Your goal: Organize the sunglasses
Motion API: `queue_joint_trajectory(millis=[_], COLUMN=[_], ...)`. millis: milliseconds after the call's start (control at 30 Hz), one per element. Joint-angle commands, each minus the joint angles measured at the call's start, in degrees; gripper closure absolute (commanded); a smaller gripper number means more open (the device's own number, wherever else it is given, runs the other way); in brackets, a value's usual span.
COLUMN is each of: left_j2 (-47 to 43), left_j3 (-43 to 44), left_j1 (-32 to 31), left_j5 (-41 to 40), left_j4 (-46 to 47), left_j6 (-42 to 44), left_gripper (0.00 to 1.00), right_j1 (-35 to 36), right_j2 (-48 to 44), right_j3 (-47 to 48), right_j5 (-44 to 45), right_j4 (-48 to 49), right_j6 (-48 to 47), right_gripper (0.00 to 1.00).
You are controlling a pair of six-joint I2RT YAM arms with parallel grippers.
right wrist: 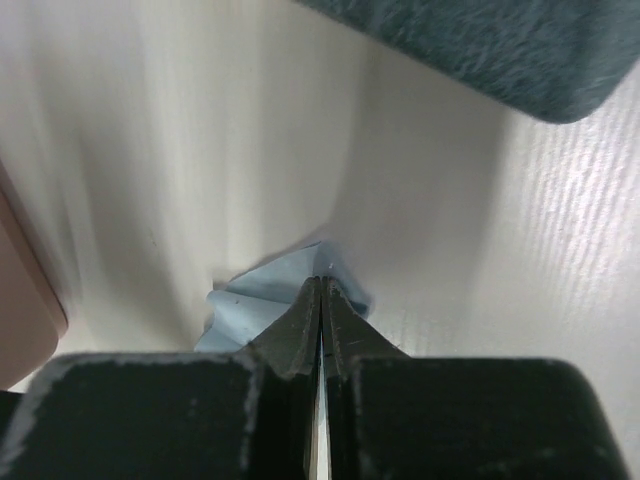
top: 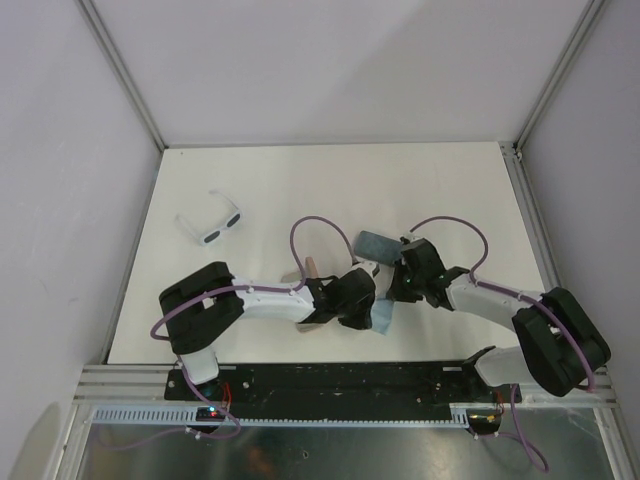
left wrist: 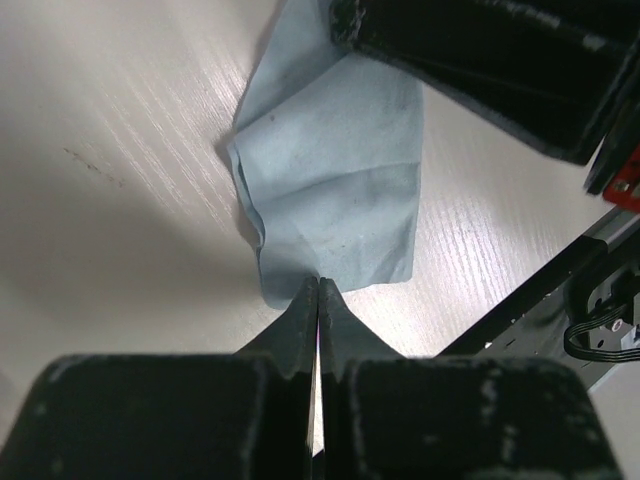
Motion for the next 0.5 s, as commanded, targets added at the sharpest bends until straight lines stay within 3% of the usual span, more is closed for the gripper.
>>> queue_joint_trajectory(millis=[0, 467], left_j2=[1.5, 2.6], left_j3=[-1.6, -0.9], left_j1=[-0.5, -2.4], left_j5=[-1.0, 1.2], left_j4=[1.3, 1.3], left_j6=[-1.7, 1.0], left_gripper=[1.00, 1.00], right_j1=[-2.2, -5.4], right_j2=[-0.3, -10.3], right_j3=[1.2, -0.6], right_j5=[3.4, 8.4], right_j4=[-0.4, -7.2], right_j6=[-0.1, 1.0], right_gripper=[1.00, 1.00])
